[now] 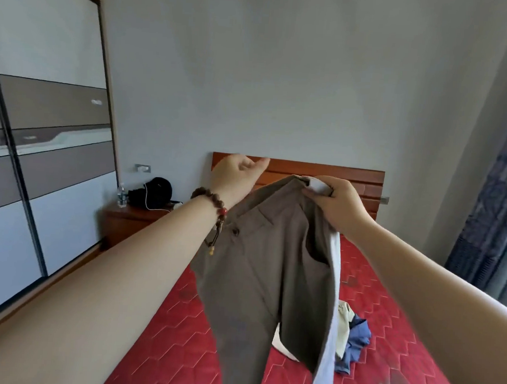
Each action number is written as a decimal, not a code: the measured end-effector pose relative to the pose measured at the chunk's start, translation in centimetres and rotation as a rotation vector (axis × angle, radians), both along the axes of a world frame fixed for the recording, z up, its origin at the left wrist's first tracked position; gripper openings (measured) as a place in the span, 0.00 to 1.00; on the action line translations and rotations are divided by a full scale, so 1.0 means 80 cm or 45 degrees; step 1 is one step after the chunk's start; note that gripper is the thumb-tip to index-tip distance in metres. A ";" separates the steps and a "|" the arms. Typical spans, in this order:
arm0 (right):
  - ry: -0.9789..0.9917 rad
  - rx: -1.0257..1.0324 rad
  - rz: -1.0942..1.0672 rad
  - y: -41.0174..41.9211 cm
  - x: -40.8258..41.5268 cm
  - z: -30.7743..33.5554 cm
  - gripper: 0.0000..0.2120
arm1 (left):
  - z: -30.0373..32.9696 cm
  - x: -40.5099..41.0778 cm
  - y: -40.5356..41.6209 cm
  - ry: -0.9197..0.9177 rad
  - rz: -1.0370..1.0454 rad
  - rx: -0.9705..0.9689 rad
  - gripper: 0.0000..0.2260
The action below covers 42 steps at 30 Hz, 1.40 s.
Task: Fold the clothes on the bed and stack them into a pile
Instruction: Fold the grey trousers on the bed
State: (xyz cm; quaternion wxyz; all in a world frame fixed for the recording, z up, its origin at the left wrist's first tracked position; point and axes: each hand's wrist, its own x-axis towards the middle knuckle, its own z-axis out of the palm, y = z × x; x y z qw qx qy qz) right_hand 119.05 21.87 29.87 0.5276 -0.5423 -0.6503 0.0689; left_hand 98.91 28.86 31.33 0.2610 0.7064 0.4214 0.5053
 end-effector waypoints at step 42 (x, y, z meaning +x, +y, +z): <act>-0.612 -0.189 -0.212 -0.080 0.166 0.100 0.16 | -0.049 -0.107 0.010 0.587 -0.191 0.473 0.08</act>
